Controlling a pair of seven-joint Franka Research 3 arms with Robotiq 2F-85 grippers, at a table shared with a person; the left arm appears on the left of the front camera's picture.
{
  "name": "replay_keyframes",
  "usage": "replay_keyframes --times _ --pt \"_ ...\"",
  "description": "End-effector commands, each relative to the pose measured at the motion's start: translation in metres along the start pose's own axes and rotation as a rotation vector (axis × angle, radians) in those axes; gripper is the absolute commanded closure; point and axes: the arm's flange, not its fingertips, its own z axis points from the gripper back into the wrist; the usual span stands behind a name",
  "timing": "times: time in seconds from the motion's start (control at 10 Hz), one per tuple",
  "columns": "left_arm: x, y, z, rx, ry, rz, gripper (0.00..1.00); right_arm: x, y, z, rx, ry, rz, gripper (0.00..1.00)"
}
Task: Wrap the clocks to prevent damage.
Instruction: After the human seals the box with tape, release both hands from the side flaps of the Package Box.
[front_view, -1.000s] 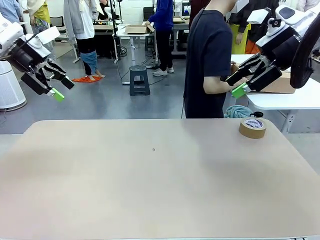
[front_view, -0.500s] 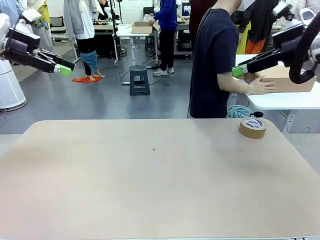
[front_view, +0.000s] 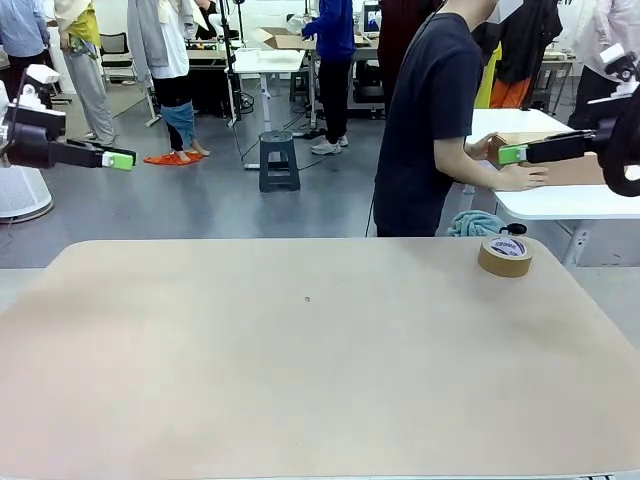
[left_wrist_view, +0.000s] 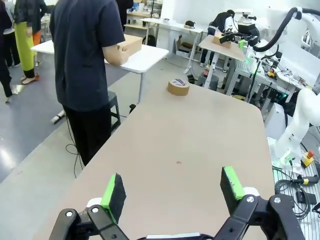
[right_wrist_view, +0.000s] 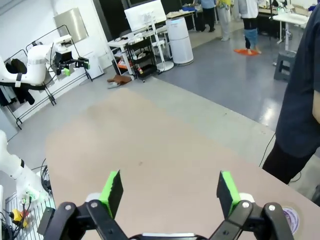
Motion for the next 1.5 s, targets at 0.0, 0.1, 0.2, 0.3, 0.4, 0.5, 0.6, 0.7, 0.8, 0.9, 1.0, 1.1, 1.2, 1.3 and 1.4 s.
replay_keyframes --times 0.0,0.1,0.2,0.3,0.4,0.5,0.6,0.7,0.8,0.9,1.0,1.1,1.2,1.3,1.4 --pt "0.005 -0.003 0.020 -0.020 -0.036 -0.083 0.00 -0.005 0.004 0.012 0.015 -0.064 0.025 0.00" --pt "0.006 -0.006 0.030 -0.017 -0.020 -0.115 0.00 -0.005 0.007 0.020 0.008 -0.075 0.044 0.00" --pt "0.013 -0.008 0.038 0.001 -0.003 -0.137 0.00 -0.004 0.013 0.027 0.000 -0.075 0.065 0.00" --pt "0.020 -0.010 0.044 0.007 0.005 -0.156 0.00 0.002 0.000 0.016 -0.001 -0.033 0.020 0.00" --pt "0.007 -0.003 0.031 0.002 -0.020 -0.092 0.00 0.002 0.000 0.016 -0.001 -0.033 0.020 0.00" --pt "0.007 -0.003 0.031 0.002 -0.020 -0.092 0.00 0.002 0.000 0.016 -0.001 -0.033 0.020 0.00" --pt "0.007 -0.003 0.031 0.002 -0.020 -0.092 0.00 0.002 0.000 0.016 -0.001 -0.033 0.020 0.00" --pt "0.007 -0.003 0.031 0.002 -0.020 -0.092 0.00 0.002 0.000 0.016 -0.001 -0.033 0.020 0.00" --pt "0.007 -0.003 0.031 0.002 -0.020 -0.092 0.00 0.002 0.000 0.016 -0.001 -0.033 0.020 0.00" --pt "0.007 -0.003 0.031 0.002 -0.020 -0.092 0.00 0.002 0.000 0.016 -0.001 -0.033 0.020 0.00" --pt "0.007 -0.003 0.031 0.002 -0.020 -0.092 0.00 0.002 0.000 0.016 -0.001 -0.033 0.020 0.00" --pt "0.007 -0.003 0.031 0.002 -0.020 -0.092 0.00 0.002 0.000 0.016 -0.001 -0.033 0.020 0.00" --pt "0.007 -0.003 0.031 0.002 -0.020 -0.092 0.00 0.002 0.000 0.016 -0.001 -0.033 0.020 0.00" --pt "0.007 -0.003 0.031 0.002 -0.020 -0.092 0.00 0.002 0.000 0.016 -0.001 -0.033 0.020 0.00" --pt "0.007 -0.003 0.031 0.002 -0.020 -0.092 0.00 0.002 0.000 0.016 -0.001 -0.033 0.020 0.00"
